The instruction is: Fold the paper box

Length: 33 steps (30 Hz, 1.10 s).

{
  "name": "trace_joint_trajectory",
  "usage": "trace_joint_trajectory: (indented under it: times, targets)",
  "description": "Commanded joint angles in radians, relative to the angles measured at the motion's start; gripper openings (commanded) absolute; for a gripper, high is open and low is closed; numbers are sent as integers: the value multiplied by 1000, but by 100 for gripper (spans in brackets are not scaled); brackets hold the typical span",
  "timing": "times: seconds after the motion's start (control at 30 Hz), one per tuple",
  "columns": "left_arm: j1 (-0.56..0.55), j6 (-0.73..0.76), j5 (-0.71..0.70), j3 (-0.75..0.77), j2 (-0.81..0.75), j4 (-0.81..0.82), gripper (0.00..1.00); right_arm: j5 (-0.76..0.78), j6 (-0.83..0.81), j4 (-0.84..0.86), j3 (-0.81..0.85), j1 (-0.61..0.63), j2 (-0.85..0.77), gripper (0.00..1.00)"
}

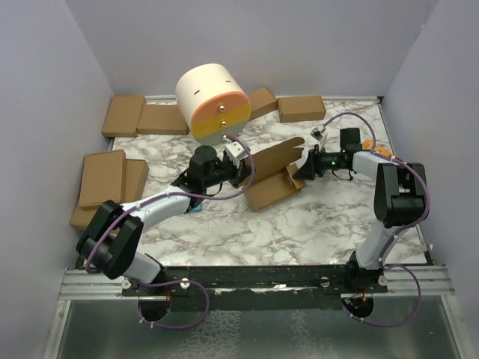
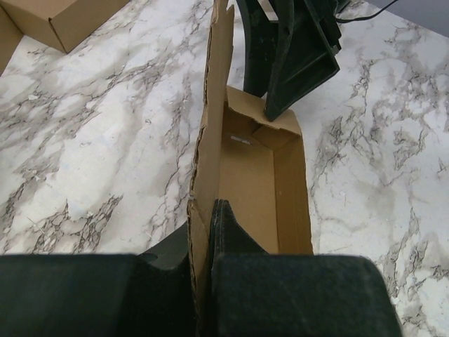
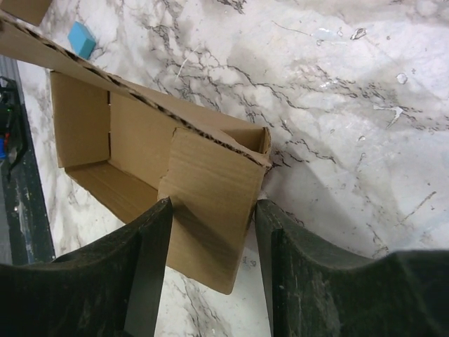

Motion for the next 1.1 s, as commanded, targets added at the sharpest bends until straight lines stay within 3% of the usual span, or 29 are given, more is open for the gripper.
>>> trace_joint_trajectory:
  times: [0.0, 0.53, 0.7, 1.07]
  targets:
    - [8, -4, 24, -2, -29, 27, 0, -84, 11, -4, 15, -6, 24, 49]
    - [8, -26, 17, 25, -15, 15, 0, -120, 14, 0, -5, -3, 12, 38]
    - [8, -30, 18, 25, -17, 16, 0, -67, 19, 9, -16, 17, 17, 35]
    - [8, -54, 14, 14, -26, 35, 0, 85, 42, 88, -70, 46, -26, 38]
